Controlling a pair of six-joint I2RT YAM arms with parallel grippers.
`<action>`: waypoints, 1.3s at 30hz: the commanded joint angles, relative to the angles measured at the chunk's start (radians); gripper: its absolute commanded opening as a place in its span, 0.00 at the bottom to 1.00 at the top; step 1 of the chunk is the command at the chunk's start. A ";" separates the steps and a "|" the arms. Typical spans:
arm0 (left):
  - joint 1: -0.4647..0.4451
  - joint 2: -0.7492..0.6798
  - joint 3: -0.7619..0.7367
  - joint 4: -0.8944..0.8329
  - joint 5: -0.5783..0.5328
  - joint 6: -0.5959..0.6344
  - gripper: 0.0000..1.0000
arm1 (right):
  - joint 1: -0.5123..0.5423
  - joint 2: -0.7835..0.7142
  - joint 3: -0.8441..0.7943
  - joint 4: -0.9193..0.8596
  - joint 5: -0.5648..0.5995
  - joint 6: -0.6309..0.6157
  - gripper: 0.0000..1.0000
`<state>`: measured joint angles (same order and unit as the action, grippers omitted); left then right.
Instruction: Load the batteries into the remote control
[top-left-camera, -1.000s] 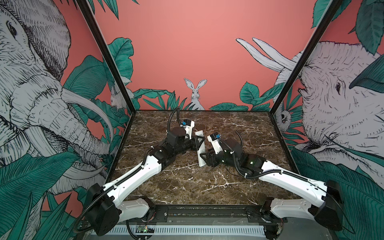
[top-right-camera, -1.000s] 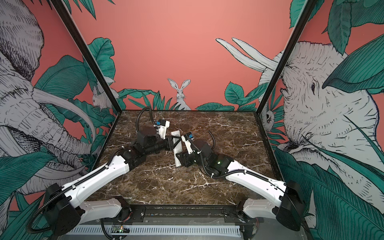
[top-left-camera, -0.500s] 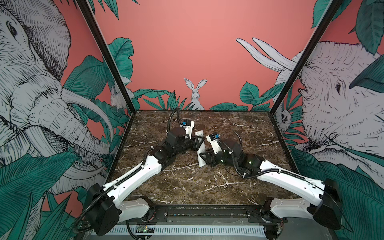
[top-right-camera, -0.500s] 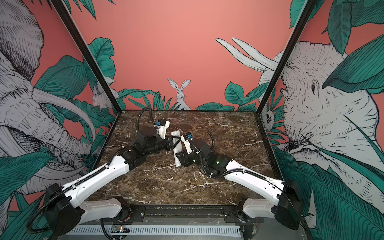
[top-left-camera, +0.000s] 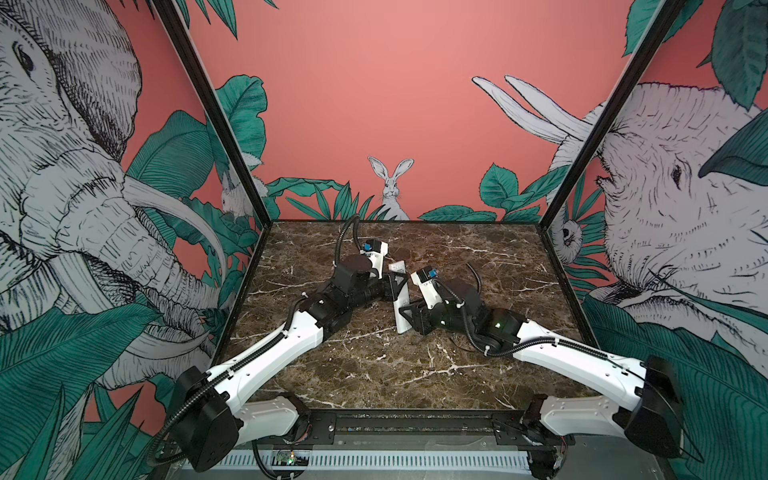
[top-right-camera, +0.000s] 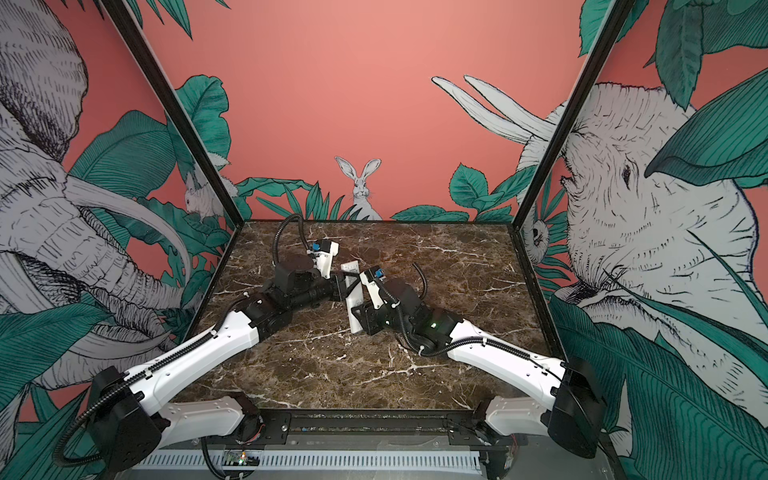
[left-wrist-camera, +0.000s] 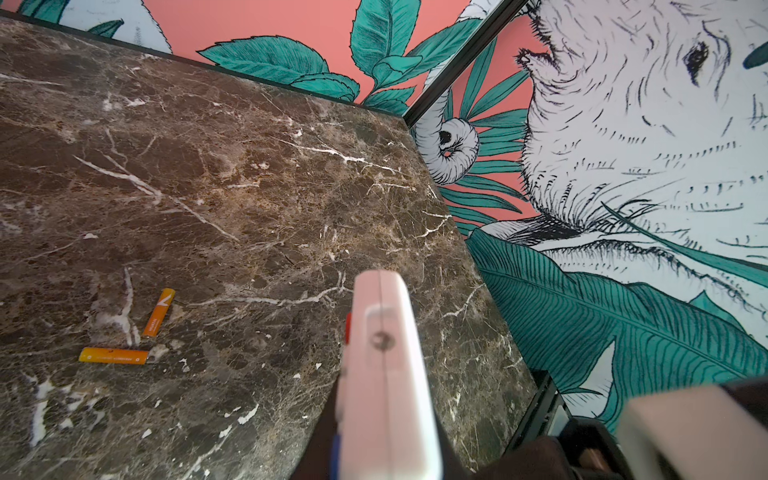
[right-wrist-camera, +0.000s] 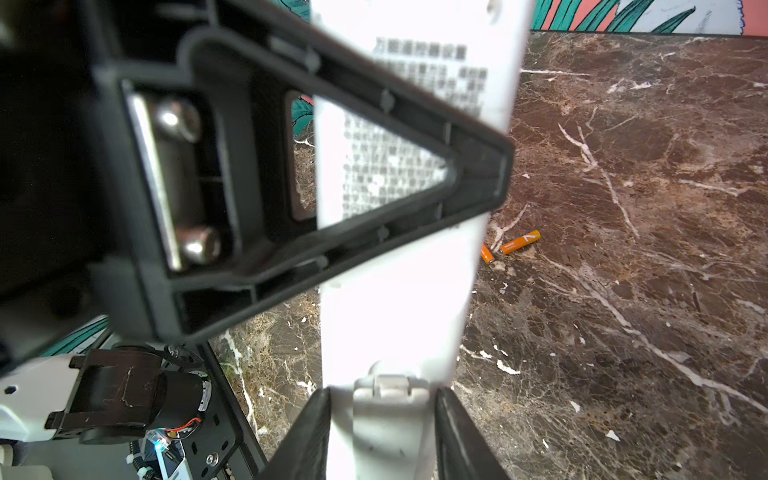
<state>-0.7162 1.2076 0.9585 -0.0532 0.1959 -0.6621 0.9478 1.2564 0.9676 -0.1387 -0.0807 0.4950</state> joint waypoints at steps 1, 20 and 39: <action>0.001 -0.017 -0.009 0.042 0.005 -0.014 0.00 | -0.007 0.009 -0.006 0.031 0.001 0.005 0.38; 0.001 -0.018 -0.011 0.045 0.002 -0.017 0.00 | -0.007 0.001 -0.011 0.030 -0.001 -0.004 0.28; 0.001 -0.008 -0.010 0.035 -0.018 -0.024 0.00 | 0.001 -0.023 -0.005 0.033 -0.007 -0.061 0.18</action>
<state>-0.7147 1.2079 0.9573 -0.0528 0.1780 -0.6647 0.9436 1.2552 0.9665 -0.1375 -0.0868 0.4713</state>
